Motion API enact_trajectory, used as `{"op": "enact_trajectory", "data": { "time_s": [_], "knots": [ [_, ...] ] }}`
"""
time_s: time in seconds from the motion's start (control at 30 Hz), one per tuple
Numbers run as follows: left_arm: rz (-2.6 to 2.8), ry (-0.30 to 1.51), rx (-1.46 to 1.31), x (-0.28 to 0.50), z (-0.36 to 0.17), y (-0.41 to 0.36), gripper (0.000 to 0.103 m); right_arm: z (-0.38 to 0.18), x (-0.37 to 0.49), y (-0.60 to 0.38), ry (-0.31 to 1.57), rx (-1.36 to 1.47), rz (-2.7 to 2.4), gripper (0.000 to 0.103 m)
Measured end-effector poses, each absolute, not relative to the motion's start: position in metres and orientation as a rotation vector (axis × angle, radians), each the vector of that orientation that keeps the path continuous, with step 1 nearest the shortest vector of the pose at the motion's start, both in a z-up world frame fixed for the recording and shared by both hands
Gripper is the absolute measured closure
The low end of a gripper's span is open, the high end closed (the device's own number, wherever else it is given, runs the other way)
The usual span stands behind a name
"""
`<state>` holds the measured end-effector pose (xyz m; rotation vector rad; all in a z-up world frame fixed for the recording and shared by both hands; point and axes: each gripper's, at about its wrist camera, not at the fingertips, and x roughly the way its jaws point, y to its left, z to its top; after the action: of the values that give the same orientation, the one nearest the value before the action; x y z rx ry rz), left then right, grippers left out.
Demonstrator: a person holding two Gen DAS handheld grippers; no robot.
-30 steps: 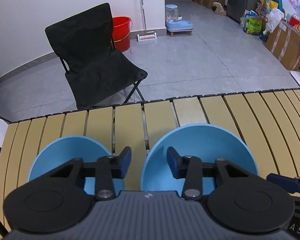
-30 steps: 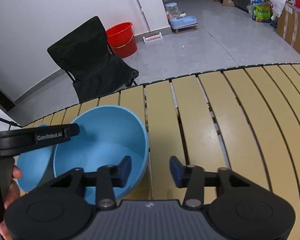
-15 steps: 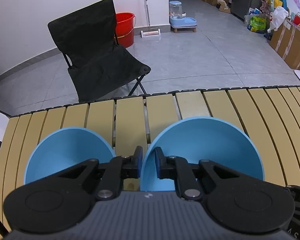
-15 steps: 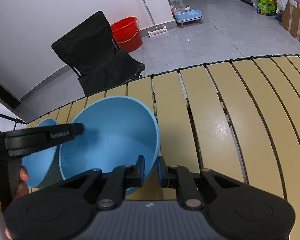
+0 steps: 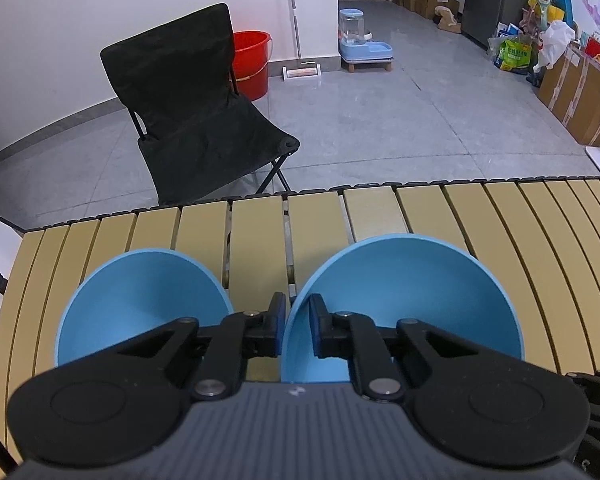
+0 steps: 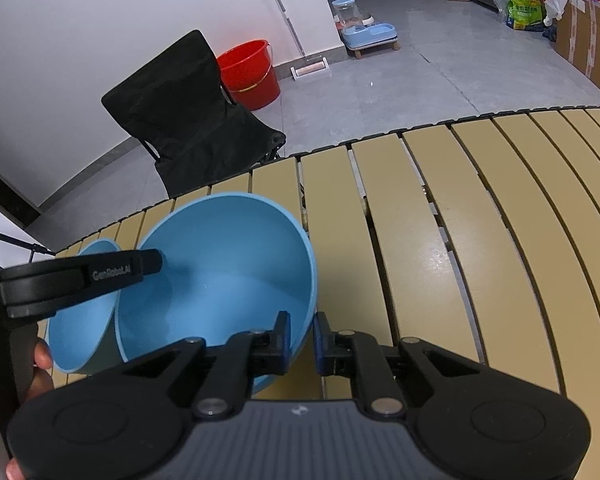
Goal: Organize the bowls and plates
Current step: 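Close the left gripper on one bowl rim while the right gripper grasps another bowl, then lift both held bowls and carry them toward the placed bowls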
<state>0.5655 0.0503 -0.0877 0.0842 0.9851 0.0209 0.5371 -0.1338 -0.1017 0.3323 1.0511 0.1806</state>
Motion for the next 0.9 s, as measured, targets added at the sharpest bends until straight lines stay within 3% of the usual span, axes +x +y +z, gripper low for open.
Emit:
{"op": "enact_trajectory", "data": {
  "time_s": [0.9],
  "knots": [
    [-0.018,0.895,0.096,0.492,-0.031,0.007,0.09,-0.049,0.476,-0.169,0.97,0.331,0.144,0.093]
  ]
}}
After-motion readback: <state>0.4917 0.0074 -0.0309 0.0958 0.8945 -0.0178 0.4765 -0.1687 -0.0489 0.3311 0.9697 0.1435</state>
